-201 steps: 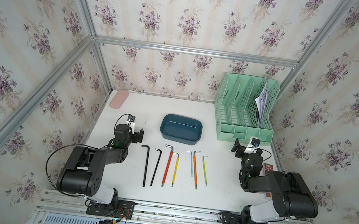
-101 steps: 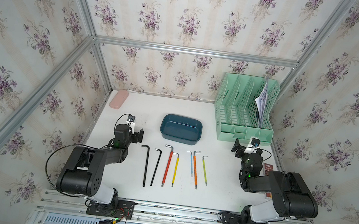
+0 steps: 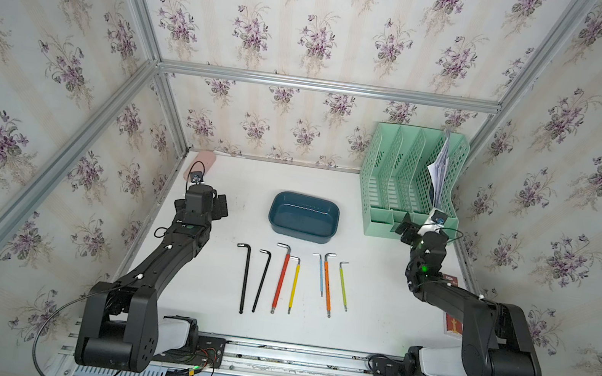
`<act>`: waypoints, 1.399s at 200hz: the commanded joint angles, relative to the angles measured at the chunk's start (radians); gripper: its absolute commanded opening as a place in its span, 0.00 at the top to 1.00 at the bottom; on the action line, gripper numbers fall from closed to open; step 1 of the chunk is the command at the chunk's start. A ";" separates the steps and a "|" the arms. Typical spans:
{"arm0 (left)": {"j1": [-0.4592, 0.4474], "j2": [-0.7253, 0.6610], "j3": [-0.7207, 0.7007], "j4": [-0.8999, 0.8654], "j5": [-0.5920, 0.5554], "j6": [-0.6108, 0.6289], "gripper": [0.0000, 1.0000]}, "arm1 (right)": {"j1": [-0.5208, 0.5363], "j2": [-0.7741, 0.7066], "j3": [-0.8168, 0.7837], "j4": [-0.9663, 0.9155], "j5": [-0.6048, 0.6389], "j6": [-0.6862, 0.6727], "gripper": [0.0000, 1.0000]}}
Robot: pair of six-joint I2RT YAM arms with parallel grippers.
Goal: Put the hex key on the desktop into the storage box
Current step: Pick up the Allen key from the center of the board.
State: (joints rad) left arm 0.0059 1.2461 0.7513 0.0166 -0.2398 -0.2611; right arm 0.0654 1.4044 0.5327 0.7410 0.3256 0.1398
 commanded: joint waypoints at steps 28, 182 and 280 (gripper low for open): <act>-0.001 -0.079 0.060 -0.318 0.193 -0.194 0.01 | 0.002 -0.111 0.095 -0.577 -0.038 0.184 0.00; -0.175 -0.104 0.117 -0.529 0.593 -0.289 0.01 | 0.119 -0.368 0.165 -1.216 -0.282 0.323 0.24; -0.263 -0.095 0.157 -0.606 0.523 -0.262 0.01 | 0.461 -0.155 0.193 -1.207 -0.249 0.448 0.36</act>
State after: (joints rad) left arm -0.2565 1.1645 0.9157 -0.5686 0.3267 -0.5472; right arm 0.4713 1.2087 0.7029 -0.4572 0.0437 0.5491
